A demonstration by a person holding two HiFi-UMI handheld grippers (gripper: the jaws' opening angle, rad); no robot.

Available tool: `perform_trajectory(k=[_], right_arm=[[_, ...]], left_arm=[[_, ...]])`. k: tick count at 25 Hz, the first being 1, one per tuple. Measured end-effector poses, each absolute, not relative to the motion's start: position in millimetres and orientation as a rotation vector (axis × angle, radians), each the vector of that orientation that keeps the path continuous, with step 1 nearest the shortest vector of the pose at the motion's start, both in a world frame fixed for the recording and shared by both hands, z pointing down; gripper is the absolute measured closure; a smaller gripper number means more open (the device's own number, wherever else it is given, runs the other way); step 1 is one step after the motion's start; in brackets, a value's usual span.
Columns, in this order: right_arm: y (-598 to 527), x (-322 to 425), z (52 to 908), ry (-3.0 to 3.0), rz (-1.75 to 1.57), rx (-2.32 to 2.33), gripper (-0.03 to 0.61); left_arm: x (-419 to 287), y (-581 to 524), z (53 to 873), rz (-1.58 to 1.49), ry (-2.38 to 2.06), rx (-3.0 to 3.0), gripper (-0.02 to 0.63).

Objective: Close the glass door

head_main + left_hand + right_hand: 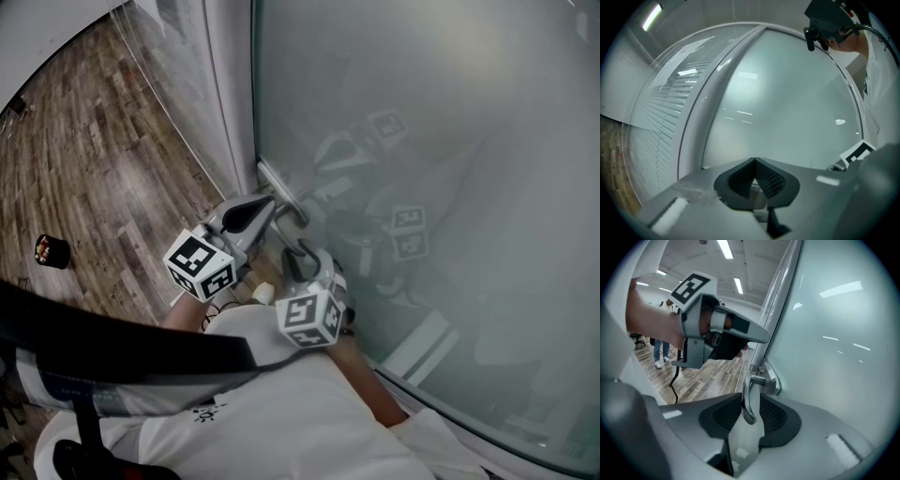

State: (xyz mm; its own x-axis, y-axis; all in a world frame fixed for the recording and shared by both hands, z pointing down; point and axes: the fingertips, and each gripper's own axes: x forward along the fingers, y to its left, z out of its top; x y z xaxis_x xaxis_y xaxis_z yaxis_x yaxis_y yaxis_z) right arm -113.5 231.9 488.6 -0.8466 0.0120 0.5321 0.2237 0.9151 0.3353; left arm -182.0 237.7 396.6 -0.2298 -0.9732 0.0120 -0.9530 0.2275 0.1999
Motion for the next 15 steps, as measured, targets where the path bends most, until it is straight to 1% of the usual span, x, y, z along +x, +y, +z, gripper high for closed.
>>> perform_trajectory(k=[2,6,11,13,15], right_arm=[[231.7,-110.8,473.9,-2.569,-0.525,-0.172,0.449],[233.4,-109.9,448.3,-2.687,-0.404,-0.189,0.451],[231.8,-115.9,426.7,-2.816,-0.261,-0.241,0.482],[233.1,-118.8,415.8,-2.855,-0.204,-0.271,0.483],[235.1,-121.4,404.3,-2.894,-0.100,-0.311,0.499]], left_arm=[[-181.2,236.3,394.6,-0.229,-2.353,1.861,0.609],[-178.4,235.6,392.6,-0.235,-2.352,1.873,0.609],[-177.3,235.4,393.9,-0.237,-2.356,1.880,0.609],[-178.4,237.0,392.6,-0.239,-2.361,1.879,0.609],[-180.0,239.3,390.7,-0.239,-2.366,1.878,0.609]])
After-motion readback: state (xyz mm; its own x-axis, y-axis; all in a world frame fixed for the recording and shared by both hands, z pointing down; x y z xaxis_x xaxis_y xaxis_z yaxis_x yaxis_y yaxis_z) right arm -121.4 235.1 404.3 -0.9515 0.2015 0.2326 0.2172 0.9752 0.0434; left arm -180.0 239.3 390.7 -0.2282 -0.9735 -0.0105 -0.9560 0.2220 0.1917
